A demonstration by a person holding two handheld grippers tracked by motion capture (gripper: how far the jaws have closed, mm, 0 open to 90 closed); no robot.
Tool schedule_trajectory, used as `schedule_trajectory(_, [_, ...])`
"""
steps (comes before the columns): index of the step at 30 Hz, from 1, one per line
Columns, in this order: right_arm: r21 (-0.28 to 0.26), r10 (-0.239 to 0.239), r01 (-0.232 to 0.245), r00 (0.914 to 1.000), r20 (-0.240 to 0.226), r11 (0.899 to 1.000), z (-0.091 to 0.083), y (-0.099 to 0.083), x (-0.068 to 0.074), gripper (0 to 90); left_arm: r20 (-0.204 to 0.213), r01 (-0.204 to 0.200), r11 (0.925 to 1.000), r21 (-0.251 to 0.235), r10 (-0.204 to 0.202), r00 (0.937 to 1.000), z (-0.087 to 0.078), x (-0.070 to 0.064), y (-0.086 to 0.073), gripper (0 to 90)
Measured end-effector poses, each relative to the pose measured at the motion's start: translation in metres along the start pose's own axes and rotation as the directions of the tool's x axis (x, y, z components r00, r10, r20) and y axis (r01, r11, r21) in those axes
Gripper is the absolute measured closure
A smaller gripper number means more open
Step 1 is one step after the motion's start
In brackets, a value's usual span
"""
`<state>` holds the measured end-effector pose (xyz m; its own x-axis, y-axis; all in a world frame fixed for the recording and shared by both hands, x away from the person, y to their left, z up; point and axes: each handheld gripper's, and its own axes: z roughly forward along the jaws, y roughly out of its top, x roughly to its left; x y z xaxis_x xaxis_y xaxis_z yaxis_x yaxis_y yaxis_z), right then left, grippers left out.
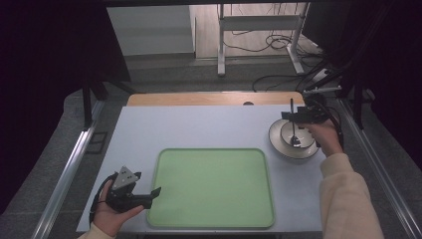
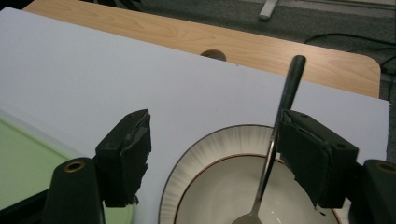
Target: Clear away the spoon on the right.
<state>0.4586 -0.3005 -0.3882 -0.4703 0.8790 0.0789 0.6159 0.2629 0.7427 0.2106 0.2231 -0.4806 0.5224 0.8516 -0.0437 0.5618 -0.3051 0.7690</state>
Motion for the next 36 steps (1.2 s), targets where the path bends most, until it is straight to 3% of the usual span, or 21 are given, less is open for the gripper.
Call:
schedule_trajectory(9, [0.003, 0.063, -0.063, 0.9977, 0.026, 0.998, 0.014, -0.001, -0.026, 27.7, 0.002, -0.003, 1.0, -0.006, 0.003, 1.0, 0.0, 0.0, 0.001, 14.8])
schedule_trajectory(13, [0.015, 0.08, -0.08, 0.9963, 0.031, 0.997, 0.018, -0.003, -0.033, 28.8, 0.014, 0.016, 0.9998, -0.012, -0.015, 0.9998, -0.001, 0.0, 0.0, 14.8])
schedule_trajectory(36, [0.048, 0.144, -0.145, 0.9893, 0.024, 0.988, 0.047, -0.008, -0.053, 41.5, 0.01, 0.023, 0.9997, -0.001, -0.023, 0.9997, 0.0, 0.002, -0.002, 14.9])
